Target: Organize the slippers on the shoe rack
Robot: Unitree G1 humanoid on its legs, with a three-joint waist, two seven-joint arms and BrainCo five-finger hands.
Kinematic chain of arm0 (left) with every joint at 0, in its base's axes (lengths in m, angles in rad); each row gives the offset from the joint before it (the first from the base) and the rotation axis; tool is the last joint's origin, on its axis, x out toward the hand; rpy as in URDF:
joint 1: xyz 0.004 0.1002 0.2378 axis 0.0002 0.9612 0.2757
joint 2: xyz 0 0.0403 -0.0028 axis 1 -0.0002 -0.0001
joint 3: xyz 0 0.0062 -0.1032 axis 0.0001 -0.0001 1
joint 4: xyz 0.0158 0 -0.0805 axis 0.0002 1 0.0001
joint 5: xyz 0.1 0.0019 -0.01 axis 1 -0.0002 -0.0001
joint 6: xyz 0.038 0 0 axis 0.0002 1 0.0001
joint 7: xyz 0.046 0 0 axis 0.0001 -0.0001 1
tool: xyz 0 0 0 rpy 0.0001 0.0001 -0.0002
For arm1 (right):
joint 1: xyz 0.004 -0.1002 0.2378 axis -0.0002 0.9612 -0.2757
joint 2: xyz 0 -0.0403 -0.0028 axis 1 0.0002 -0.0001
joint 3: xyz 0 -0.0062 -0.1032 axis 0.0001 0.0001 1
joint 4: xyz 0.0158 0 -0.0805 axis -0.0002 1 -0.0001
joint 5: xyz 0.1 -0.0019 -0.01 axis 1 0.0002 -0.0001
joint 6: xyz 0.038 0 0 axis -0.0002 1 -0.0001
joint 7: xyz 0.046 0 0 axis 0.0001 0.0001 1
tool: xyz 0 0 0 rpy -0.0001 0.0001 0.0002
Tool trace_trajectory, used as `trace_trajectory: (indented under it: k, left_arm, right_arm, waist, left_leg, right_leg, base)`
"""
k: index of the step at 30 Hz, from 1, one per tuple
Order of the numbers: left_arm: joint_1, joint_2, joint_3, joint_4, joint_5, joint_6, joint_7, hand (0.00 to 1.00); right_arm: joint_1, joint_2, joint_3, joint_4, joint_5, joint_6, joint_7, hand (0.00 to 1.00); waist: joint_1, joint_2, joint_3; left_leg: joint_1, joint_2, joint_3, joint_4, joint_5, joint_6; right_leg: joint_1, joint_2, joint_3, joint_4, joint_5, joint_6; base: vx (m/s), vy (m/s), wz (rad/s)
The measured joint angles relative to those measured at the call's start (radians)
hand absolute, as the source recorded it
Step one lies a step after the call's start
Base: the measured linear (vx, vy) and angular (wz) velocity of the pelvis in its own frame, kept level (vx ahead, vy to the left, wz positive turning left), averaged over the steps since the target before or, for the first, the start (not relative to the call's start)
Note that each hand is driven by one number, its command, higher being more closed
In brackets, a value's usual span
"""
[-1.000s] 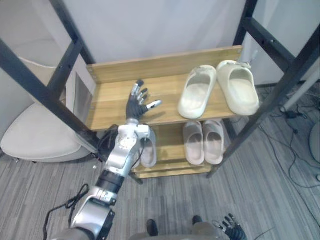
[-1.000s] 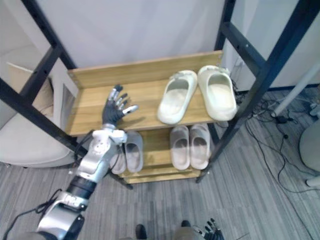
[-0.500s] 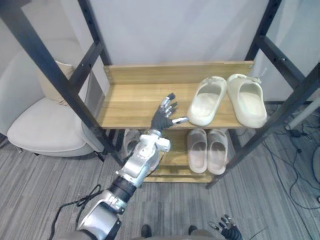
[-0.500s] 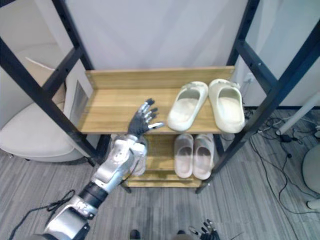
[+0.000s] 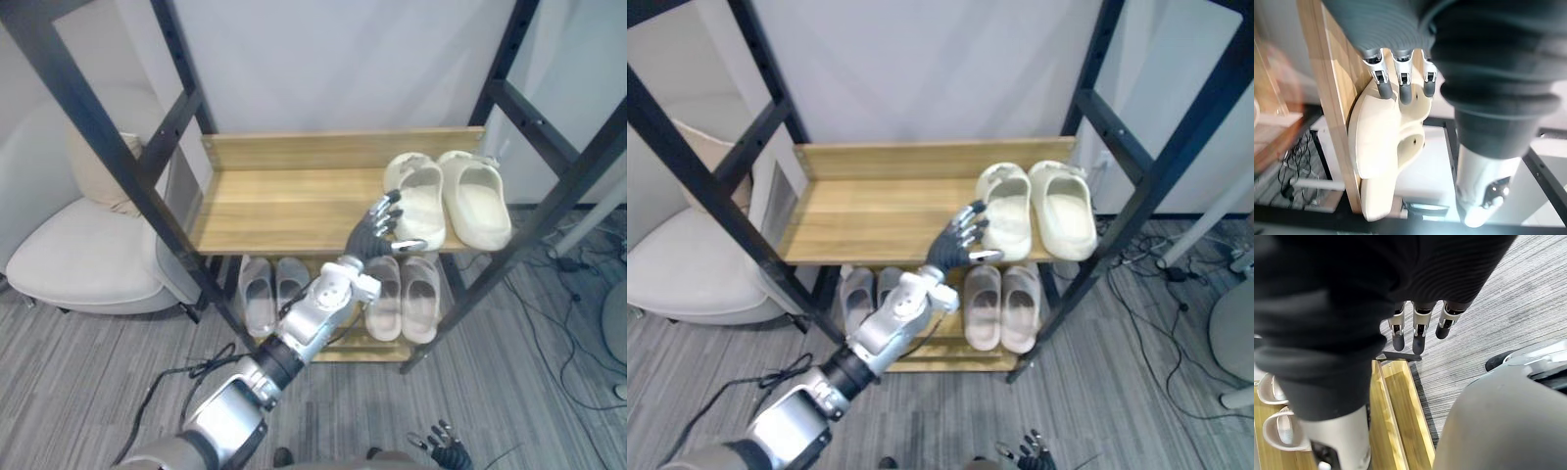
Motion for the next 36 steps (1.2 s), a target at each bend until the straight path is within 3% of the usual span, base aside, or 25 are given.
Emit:
trace_trajectory:
  k: [14, 18, 25, 28, 36]
  left_arm:
    - [-0.039, -0.011, 0.010, 0.057, 0.002, 0.010, 0.016, 0.00]
    - [-0.036, 0.034, 0.012, -0.160, -0.003, 0.002, 0.002, 0.00]
    - [0.132, 0.103, -0.018, -0.389, -0.019, -0.020, -0.080, 0.00]
    - [0.251, 0.152, -0.079, -0.467, -0.041, -0.017, -0.130, 0.00]
    - [0.472, 0.244, -0.118, -0.524, -0.048, -0.009, -0.225, 0.00]
  right_arm:
    - [0.018, 0.021, -0.001, -0.003, 0.000, 0.000, -0.008, 0.00]
    - [0.016, 0.024, -0.001, -0.002, 0.000, 0.001, -0.008, 0.00]
    - [-0.047, 0.039, 0.001, 0.008, 0.000, 0.007, -0.007, 0.00]
    - [-0.068, 0.036, -0.001, 0.051, 0.001, 0.011, -0.008, 0.00]
    - [-0.093, 0.041, 0.000, 0.099, 0.000, 0.017, -0.009, 0.00]
  waist:
    - [0.008, -0.021, -0.029]
    - [0.009, -0.021, -0.035]
    - [0.024, -0.017, -0.065]
    - [0.046, -0.014, -0.073]
    - [0.065, -0.021, -0.084]
  left_leg:
    - [0.000, -0.014, 0.020, 0.001, -0.005, 0.007]
    - [-0.012, -0.025, -0.018, 0.014, -0.007, 0.010]
    - [-0.015, -0.032, -0.056, 0.017, -0.006, 0.012]
    - [-0.014, -0.034, -0.069, 0.018, -0.005, 0.013]
    - [-0.010, -0.038, -0.115, 0.015, 0.003, 0.013]
  right_leg:
    - [-0.024, -0.015, 0.018, 0.039, -0.018, 0.006]
    - [-0.014, -0.027, -0.011, 0.043, -0.026, 0.013]
    - [0.006, -0.032, -0.038, 0.035, -0.029, 0.014]
    - [0.015, -0.033, -0.049, 0.032, -0.029, 0.014]
    - [0.041, -0.033, -0.093, 0.020, -0.035, 0.011]
  base:
    - [0.00, 0.002, -0.03]
    - [0.01, 0.001, 0.26]
    - [0.00, 0.001, 0.14]
    - [0.00, -0.003, 0.09]
    - [-0.01, -0.009, 0.17]
